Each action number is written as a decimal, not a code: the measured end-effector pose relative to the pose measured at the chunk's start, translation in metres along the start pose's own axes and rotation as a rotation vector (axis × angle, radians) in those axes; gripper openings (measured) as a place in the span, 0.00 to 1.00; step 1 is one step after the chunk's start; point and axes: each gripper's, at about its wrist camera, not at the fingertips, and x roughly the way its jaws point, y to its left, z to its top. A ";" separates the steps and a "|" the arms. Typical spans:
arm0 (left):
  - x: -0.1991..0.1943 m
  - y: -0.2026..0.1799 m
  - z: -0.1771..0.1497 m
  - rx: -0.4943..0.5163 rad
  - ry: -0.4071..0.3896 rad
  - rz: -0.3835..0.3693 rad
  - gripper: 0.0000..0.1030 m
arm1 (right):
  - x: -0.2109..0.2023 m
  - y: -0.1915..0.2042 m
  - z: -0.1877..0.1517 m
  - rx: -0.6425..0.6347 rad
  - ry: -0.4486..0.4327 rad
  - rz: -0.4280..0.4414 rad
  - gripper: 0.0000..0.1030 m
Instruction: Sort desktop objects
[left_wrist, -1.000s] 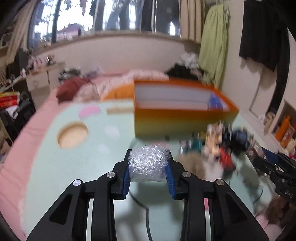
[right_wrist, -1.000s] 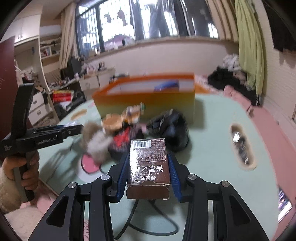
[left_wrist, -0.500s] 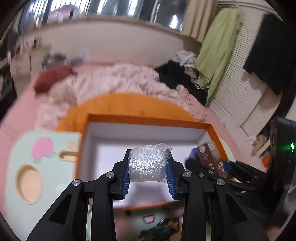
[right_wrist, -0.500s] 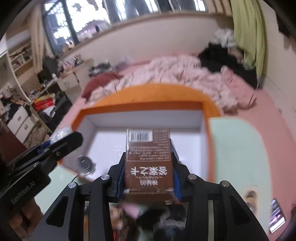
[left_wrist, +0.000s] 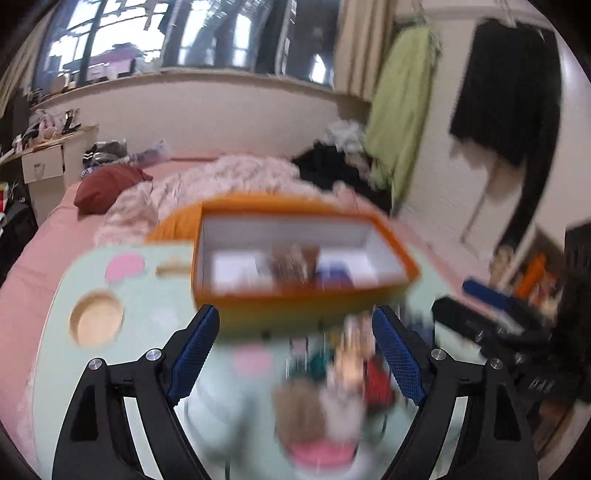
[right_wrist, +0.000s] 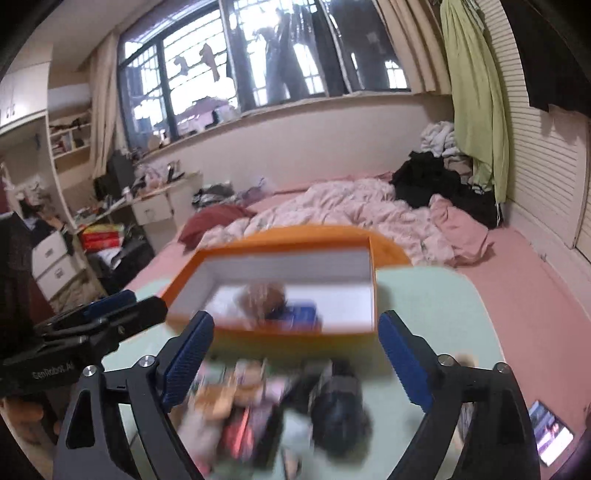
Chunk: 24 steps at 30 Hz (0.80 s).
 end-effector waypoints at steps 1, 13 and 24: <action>-0.002 -0.003 -0.010 0.024 0.018 0.011 0.82 | -0.003 0.003 -0.011 -0.019 0.019 -0.004 0.93; 0.017 -0.019 -0.087 0.083 0.128 0.160 1.00 | 0.025 -0.005 -0.094 -0.107 0.249 -0.169 1.00; 0.018 -0.016 -0.090 0.094 0.112 0.150 1.00 | 0.023 -0.006 -0.098 -0.117 0.206 -0.162 1.00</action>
